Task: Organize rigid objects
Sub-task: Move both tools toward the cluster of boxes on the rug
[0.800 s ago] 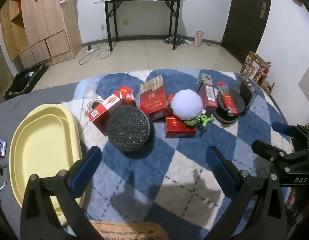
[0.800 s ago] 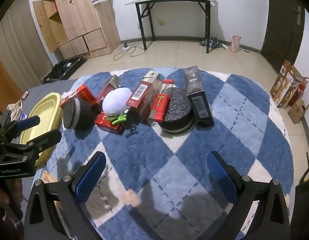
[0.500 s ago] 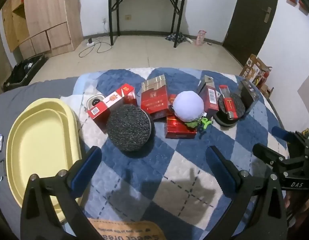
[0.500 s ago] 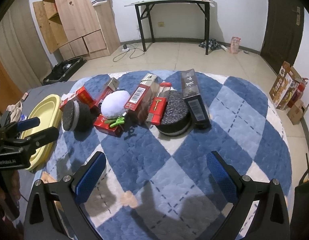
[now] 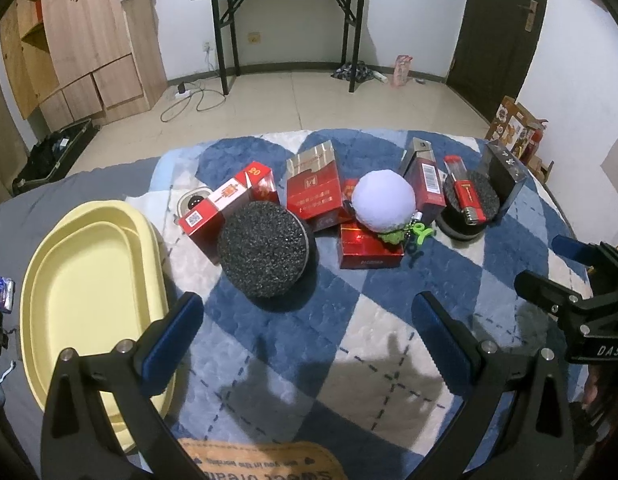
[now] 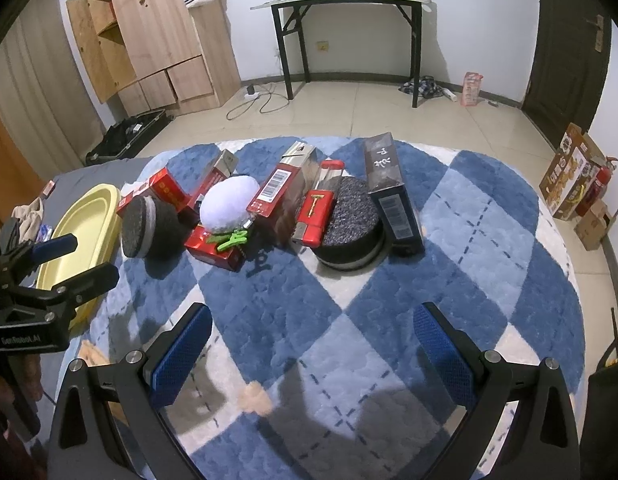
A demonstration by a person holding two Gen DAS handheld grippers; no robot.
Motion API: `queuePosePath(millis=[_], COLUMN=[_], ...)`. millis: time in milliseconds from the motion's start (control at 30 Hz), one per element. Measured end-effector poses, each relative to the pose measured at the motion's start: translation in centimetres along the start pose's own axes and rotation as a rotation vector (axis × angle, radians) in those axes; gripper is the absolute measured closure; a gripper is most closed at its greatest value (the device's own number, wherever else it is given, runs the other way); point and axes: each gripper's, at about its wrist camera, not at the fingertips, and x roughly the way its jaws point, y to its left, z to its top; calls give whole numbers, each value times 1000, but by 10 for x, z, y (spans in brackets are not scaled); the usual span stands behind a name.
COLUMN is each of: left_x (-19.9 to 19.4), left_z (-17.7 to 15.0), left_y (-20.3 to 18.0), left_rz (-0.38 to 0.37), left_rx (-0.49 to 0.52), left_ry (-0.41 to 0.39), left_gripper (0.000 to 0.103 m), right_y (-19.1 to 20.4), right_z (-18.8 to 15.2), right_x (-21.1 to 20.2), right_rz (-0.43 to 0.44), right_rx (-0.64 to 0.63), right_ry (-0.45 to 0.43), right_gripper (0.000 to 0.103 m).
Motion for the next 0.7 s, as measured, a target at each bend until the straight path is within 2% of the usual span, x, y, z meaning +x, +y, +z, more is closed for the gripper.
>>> queuePosePath(millis=[400, 500, 567, 700], left_x=[7, 8, 7, 9], left_z=[-3, -4, -4, -4], left_y=[4, 5, 5, 8], left_rz=[31, 32, 29, 16], left_rx=[-5, -12, -11, -26], left_ry=[40, 61, 37, 64], left_gripper=[0, 0, 0, 0], right_y=[-4, -5, -4, -5], right_z=[-2, -3, -2, -2], right_x=[3, 2, 2, 2], right_rz=[-8, -7, -8, -4], right_rx=[5, 10, 6, 6], right_ry=[8, 11, 10, 12], right_gripper=[0, 0, 0, 0])
